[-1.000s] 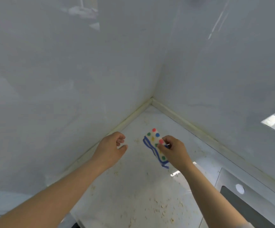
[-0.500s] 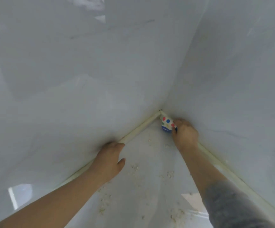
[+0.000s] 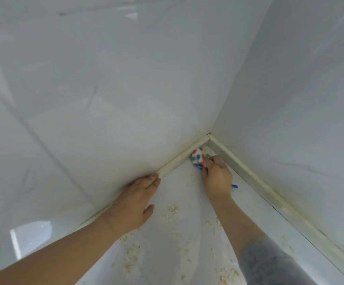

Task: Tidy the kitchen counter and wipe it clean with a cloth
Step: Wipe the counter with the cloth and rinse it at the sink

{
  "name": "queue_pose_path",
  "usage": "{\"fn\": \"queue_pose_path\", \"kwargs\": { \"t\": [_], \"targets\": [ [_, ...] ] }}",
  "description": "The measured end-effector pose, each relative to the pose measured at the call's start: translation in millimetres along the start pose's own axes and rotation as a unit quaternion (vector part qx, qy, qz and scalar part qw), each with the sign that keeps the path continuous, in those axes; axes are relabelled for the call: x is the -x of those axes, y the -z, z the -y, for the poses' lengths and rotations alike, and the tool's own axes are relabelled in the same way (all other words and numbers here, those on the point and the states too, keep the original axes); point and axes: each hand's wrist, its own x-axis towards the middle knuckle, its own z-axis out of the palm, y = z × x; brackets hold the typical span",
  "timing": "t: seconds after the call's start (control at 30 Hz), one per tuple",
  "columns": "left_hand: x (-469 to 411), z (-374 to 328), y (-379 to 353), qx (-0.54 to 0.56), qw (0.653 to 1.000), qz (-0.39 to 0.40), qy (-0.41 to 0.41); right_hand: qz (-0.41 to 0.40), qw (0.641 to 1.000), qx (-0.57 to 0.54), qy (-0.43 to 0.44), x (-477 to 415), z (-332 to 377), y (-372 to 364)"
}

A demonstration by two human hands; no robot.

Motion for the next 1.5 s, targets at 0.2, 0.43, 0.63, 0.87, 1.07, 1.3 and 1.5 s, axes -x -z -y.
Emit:
{"fn": "queue_pose_path", "kwargs": {
  "t": [0.2, 0.43, 0.63, 0.87, 1.07, 1.3, 1.5],
  "targets": [
    [-1, 5, 2, 0.036, 0.999, 0.001, -0.007, 0.034, 0.994, -0.098, 0.020, 49, 43, 2],
    [-2, 2, 5, 0.076, 0.997, 0.004, -0.004, 0.084, 0.978, -0.186, -0.029, 72, 47, 47],
    [-2, 5, 0, 0.066, 0.998, 0.021, -0.003, 0.004, 0.993, -0.063, -0.099, 27, -3, 78],
    [-1, 7, 0, 0.056, 0.998, 0.017, -0.008, 0.061, 0.986, 0.042, -0.149, 29, -39, 41],
    [-3, 6, 0, 0.063, 0.998, 0.031, -0.005, 0.036, 0.994, -0.030, -0.096, 60, -15, 30],
    [-3, 3, 3, 0.053, 0.998, 0.038, 0.000, 0.062, 0.988, -0.121, -0.071, 124, 23, 41],
    [-3, 2, 3, 0.044, 0.998, 0.051, -0.002, 0.010, 0.987, -0.109, -0.116, 64, 10, 69]
  ]
}}
